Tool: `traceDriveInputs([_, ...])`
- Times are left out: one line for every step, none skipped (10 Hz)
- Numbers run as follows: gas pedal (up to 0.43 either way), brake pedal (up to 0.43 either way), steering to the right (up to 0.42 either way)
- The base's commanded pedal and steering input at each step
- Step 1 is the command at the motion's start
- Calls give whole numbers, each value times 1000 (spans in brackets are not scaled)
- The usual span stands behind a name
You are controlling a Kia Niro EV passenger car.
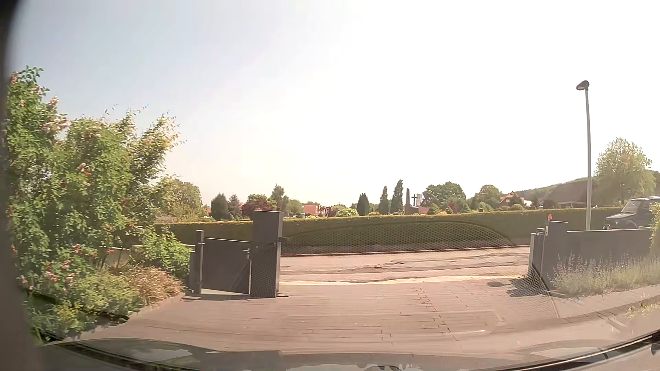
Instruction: Follow the waypoints while adhering to traffic rules and regulations
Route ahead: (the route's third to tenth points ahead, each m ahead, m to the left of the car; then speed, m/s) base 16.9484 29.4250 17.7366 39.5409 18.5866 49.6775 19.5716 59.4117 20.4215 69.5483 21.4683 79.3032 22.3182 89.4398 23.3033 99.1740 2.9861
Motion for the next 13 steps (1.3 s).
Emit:
traceDriveInputs([110, 0, 263])
traceDriveInputs([98, 0, 235])
traceDriveInputs([67, 0, 202])
traceDriveInputs([59, 0, 166])
traceDriveInputs([39, 0, 140])
traceDriveInputs([0, 0, 113])
traceDriveInputs([0, 0, 90])
traceDriveInputs([0, 0, 69])
traceDriveInputs([0, 0, 46])
traceDriveInputs([0, 0, 28])
traceDriveInputs([0, 0, 14])
traceDriveInputs([0, 6, 2])
traceDriveInputs([0, 61, -4])
